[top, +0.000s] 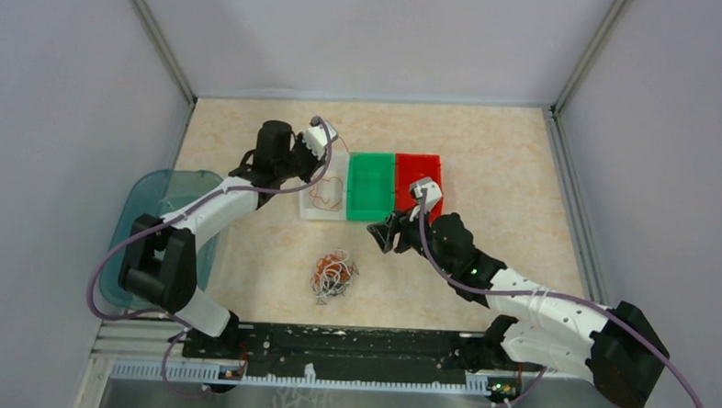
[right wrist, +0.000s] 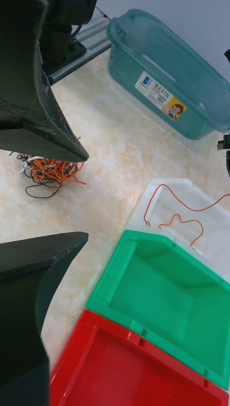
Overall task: Untangle the cables
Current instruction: Place the cable in the bin.
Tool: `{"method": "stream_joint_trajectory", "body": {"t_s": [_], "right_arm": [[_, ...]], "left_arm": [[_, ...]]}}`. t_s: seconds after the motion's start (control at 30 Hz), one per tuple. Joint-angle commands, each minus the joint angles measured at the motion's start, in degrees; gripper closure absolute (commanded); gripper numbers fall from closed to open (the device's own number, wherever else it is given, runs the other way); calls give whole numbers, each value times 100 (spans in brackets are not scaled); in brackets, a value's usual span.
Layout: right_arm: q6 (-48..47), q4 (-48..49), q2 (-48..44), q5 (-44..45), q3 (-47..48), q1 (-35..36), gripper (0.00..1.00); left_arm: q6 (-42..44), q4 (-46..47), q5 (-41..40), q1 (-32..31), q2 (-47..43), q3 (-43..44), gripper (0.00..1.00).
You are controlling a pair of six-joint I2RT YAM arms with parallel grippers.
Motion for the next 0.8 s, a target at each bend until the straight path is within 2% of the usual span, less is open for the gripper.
{"method": "stream_joint_trajectory", "body": {"t_s": [0.0, 0.17, 0.3, 0.63, 0.77], "right_arm": [[-34, 29, 15, 108, 168, -42, 44], [15, 8, 57, 141, 218, -61, 44], [24, -8, 182, 110, 287, -59, 44], [59, 62, 419, 27, 387, -82, 44], [77, 33, 411, 24, 371, -77, 44]], "left_arm": [[-172, -21, 516, -31, 211, 137, 100], [385, -1, -475, 12, 487, 39, 100], [620, 806, -759, 149, 245, -574, 100], [1166, 878, -929, 124, 64, -909, 100], [1298, 932, -667, 75, 97, -843, 98]]}}
